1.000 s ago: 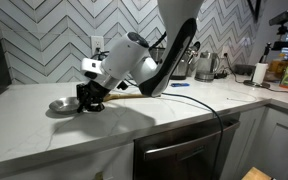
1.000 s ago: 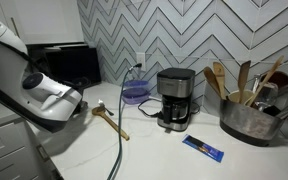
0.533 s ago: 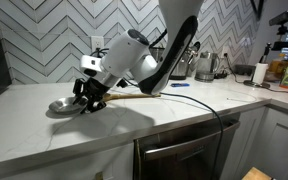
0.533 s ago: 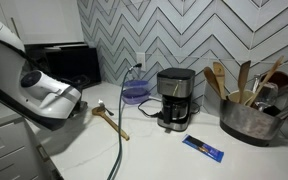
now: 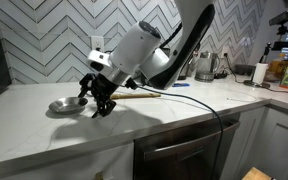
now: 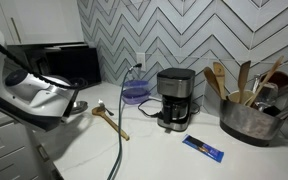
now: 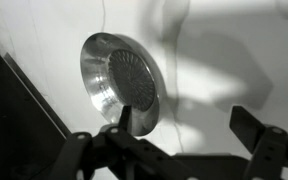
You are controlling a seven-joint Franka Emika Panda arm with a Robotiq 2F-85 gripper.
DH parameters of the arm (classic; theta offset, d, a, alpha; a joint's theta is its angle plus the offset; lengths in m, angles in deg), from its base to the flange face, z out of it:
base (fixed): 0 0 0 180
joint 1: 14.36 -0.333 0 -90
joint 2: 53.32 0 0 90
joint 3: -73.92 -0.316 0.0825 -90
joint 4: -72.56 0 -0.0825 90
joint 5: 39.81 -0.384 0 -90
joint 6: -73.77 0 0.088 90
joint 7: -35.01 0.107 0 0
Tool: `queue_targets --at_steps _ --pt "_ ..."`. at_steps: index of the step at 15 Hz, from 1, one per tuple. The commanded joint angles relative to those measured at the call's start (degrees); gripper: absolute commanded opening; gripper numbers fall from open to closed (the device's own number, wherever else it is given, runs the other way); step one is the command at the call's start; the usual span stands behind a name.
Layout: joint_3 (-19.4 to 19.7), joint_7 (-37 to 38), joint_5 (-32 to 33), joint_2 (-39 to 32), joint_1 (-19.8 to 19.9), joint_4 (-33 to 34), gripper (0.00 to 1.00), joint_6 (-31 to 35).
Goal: Move the silver object to the left
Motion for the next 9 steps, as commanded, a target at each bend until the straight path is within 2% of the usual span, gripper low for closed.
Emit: queue_targets --at_steps 1,4,9 --pt "2.26 14.7 4.57 7.51 1.02 -3.16 1.0 4.91" --pt "3.92 26.98 7.47 10.2 2.24 -2.28 0.99 8.04" --pt "5.27 47.81 16.0 13.71 6.69 0.18 1.0 5.95"
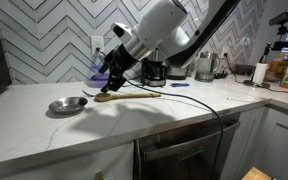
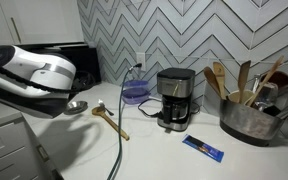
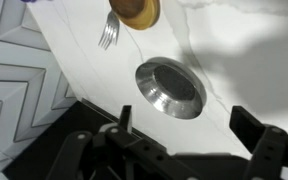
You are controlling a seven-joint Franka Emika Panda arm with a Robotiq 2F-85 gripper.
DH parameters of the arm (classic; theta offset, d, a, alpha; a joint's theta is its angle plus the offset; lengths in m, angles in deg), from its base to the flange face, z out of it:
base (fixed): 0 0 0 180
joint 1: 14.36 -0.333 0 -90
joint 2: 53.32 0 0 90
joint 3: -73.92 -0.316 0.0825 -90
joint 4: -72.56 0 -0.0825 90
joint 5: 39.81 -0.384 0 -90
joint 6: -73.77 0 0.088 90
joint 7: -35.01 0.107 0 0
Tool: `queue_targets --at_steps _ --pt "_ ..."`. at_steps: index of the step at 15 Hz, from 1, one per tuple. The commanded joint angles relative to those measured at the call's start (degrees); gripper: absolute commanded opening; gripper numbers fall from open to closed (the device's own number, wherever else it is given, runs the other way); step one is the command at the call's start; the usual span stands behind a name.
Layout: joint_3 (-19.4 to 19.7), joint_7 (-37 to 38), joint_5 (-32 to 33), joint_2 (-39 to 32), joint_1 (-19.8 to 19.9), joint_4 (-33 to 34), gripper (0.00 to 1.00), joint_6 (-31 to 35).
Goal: Move the silver object to the left
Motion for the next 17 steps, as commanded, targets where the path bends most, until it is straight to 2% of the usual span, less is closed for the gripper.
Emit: queue_targets --at_steps 1,4,8,9,11,17 --pt "0.27 15.3 7.84 3.39 3.94 0.9 1.0 -1.65" --pt "-0.74 27.37 13.87 5.26 8.68 1.38 1.0 -1.69" --pt "-3.95 43.3 21.39 9.04 15.57 0.35 1.0 -2.67" --pt "-1.11 35.81 17.52 5.5 12.09 2.16 1.0 -0.63" --pt "-2.24 40.15 19.51 6.86 14.22 2.09 1.0 -0.68" --pt "-3.09 41.3 19.63 7.41 14.77 1.94 1.0 -0.99"
